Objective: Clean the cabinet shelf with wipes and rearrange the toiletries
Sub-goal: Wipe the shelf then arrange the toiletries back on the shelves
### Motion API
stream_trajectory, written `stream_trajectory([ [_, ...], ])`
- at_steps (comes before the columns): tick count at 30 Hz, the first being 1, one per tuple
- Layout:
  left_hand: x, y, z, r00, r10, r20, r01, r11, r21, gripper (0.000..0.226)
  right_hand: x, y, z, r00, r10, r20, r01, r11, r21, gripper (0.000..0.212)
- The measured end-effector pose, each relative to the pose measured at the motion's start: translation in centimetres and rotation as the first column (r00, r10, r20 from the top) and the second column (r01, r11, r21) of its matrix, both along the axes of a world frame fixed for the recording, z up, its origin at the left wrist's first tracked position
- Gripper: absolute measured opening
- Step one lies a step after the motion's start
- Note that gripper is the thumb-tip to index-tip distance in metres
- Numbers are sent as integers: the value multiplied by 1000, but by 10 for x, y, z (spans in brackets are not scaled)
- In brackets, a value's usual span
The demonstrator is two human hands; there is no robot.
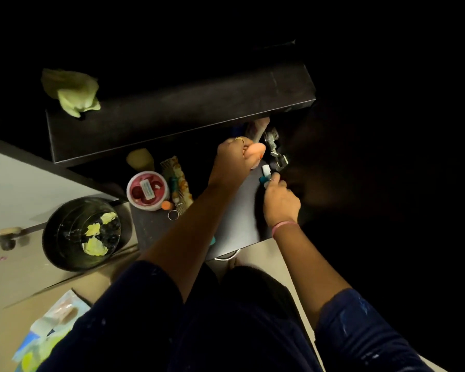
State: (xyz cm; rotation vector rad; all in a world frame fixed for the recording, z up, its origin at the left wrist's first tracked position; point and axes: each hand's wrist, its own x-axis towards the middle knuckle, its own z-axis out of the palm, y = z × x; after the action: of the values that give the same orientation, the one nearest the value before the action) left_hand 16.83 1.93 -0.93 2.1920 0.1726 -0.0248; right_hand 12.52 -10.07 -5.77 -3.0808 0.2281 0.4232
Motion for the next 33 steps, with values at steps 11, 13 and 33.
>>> stream_trajectory([
  [11, 28, -19, -36, 999, -13, -37, 17, 993, 119, 33, -2, -3, 4, 976, 207, -72, -219, 928, -301, 25],
  [13, 31, -20, -37, 998, -12, -60, 20, 991, 132, 36, -2, -7, -1, 962, 256, -91, -272, 918, -290, 33],
  [33, -69, 6, -3, 997, -8, 80, 3, 998, 62, 31, 6, -7, 12, 964, 204, -173, -224, 968, -109, 36],
])
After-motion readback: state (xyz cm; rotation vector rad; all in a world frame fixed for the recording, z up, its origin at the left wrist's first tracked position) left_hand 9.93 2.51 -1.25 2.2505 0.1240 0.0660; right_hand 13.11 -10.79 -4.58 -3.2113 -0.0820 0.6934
